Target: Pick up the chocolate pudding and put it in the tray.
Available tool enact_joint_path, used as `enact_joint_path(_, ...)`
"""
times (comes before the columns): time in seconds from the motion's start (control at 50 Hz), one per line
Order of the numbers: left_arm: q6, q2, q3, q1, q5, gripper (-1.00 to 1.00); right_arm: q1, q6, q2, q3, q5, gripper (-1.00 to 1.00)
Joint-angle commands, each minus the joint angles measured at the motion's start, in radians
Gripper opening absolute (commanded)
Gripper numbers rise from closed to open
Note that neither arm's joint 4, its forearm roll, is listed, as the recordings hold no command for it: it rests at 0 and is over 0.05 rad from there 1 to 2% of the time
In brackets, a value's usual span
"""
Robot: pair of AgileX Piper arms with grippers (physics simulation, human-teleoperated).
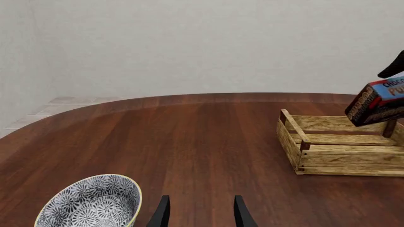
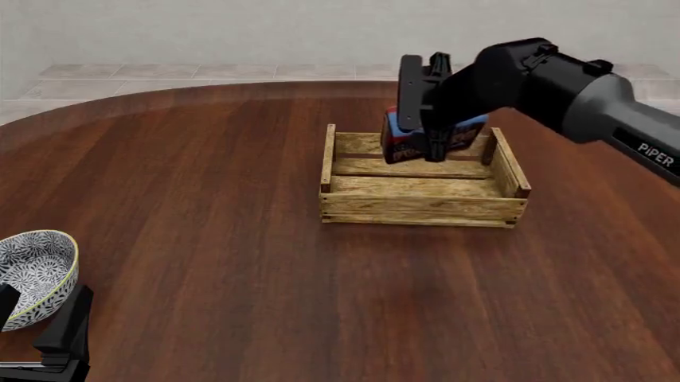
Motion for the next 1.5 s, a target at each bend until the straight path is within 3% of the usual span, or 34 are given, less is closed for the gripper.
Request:
enact_joint_path(0.02, 0.0, 0.0, 0.0, 0.0, 0.0, 1.0, -0.011, 0.007, 0.06, -0.037, -0.052, -1.0)
enact_joint_path(0.88, 0.0, 0.0, 0.0, 0.0, 0.0, 1.0, -0.005, 0.057, 0.19, -0.118, -0.112, -1.0)
enact_joint_path(1.0, 0.0, 0.0, 0.0, 0.0, 0.0, 1.0, -0.013, 0.038, 0.219, -0.131, -0.121, -1.0)
enact_joint_path(1.16, 0.0, 0.0, 0.0, 0.0, 0.0, 1.0, 0.001, 0.066, 0.241, -0.162, -0.122, -1.0)
enact_joint_path(1.5, 0.0, 0.0, 0.0, 0.0, 0.0, 1.0, -0.003, 0.088, 0.256, -0.122, -0.138, -1.0)
